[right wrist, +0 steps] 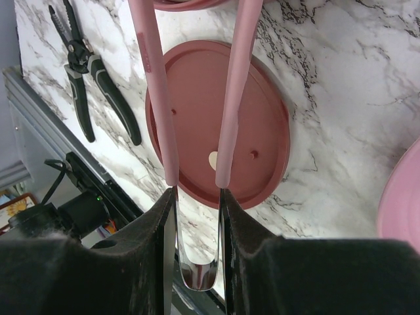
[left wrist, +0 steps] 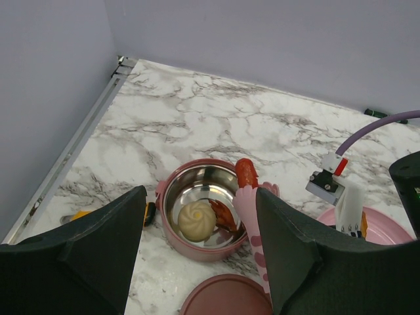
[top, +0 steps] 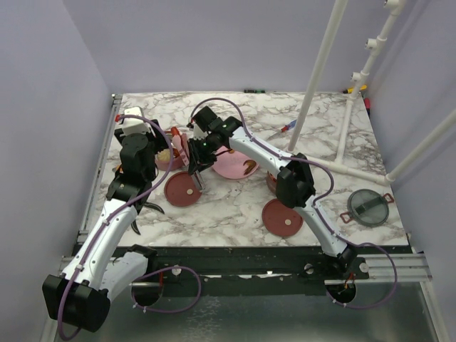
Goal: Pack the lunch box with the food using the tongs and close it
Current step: Place the fake food in the packing box.
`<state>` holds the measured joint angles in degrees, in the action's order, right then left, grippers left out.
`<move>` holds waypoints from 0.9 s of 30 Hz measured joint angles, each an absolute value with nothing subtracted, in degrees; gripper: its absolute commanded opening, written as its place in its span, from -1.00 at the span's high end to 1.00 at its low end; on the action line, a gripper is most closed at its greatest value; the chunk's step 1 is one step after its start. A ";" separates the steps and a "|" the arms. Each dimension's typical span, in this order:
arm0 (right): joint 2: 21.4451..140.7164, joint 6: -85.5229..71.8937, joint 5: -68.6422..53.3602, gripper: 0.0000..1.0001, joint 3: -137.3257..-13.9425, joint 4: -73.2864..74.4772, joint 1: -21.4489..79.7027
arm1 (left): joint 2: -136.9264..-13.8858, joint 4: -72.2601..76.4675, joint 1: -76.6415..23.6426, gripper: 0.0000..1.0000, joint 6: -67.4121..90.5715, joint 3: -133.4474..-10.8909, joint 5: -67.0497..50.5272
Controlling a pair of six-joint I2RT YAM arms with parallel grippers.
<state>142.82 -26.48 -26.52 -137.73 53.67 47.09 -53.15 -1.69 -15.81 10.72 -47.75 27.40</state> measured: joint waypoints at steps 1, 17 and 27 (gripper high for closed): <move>142.85 -26.48 -26.52 0.44 -137.73 53.67 47.09 | -53.15 -1.67 -15.81 -0.40 10.72 -47.75 27.40; 142.85 -26.02 -26.87 0.30 -137.73 52.77 47.09 | -53.15 -1.39 -15.81 -0.39 10.74 -47.75 27.09; 142.58 -26.00 -26.76 0.30 -137.67 52.34 47.09 | -52.62 -1.37 -15.81 -0.39 10.94 -47.40 27.05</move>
